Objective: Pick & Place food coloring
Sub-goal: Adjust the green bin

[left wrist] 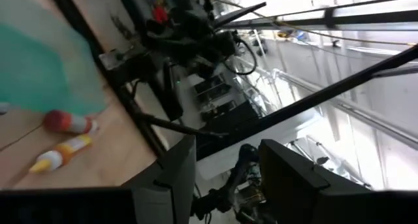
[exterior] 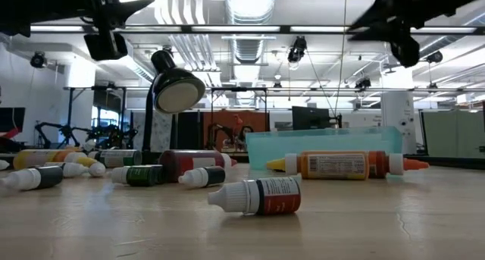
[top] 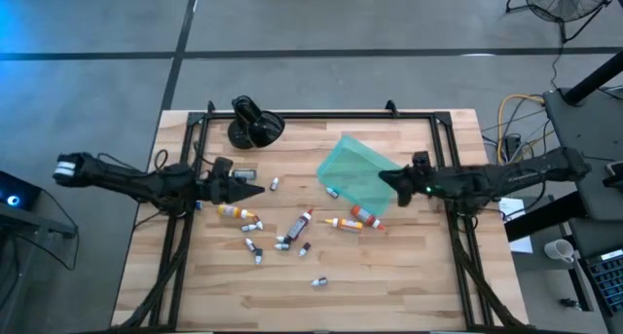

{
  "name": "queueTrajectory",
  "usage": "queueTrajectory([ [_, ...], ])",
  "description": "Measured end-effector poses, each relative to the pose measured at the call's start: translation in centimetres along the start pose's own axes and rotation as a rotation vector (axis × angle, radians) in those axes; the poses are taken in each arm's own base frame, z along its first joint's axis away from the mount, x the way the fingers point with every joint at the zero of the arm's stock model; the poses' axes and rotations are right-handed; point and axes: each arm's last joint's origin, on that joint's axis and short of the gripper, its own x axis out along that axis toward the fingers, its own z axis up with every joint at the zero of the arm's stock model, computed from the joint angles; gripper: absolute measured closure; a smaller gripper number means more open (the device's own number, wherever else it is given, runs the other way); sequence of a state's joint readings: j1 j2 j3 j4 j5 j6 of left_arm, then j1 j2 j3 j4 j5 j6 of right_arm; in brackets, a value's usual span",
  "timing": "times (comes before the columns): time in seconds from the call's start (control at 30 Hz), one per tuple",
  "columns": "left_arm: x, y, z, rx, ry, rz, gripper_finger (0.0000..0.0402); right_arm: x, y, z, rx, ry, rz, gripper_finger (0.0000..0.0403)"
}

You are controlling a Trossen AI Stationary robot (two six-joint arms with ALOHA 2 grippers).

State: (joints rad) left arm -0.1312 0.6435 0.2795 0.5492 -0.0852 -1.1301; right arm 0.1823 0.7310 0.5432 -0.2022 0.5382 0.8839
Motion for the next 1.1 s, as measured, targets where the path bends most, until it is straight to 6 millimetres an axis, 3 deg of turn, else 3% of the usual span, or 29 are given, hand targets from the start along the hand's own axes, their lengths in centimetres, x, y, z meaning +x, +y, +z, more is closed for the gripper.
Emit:
queueTrajectory([
  [0.17, 0.5, 0.7, -0.8, -0.003, 0.013, 0.06, 0.0262, 0.4, -0.3, 2.5, -0.123, 0.161, -0.379, 0.0323],
  [0.3, 0.8, 1.1, -1.1, 0.0, 0.012, 0.094, 0.0262, 2.1, -1.1, 4.0, -0.179, 0.316, -0.5, 0.03],
  [0.47, 1.1, 1.6, -1.3, 0.0, 0.02, 0.123, 0.0262, 6.1, -3.2, 4.3, -0.224, 0.509, -0.574, 0.0251],
  [0.67, 1.2, 1.7, -1.4, -0.022, 0.021, 0.13, 0.0262, 10.0, -5.3, 5.1, -0.318, 0.625, -0.672, 0.0201],
  [0.87, 1.2, 1.7, -1.4, -0.021, 0.003, 0.138, 0.0261, 12.8, -7.2, 6.5, -0.352, 0.73, -0.697, 0.0189],
  [1.1, 1.2, 1.8, -1.3, -0.018, -0.004, 0.142, 0.0262, 16.3, -9.5, 6.3, -0.396, 0.891, -0.655, 0.0189],
])
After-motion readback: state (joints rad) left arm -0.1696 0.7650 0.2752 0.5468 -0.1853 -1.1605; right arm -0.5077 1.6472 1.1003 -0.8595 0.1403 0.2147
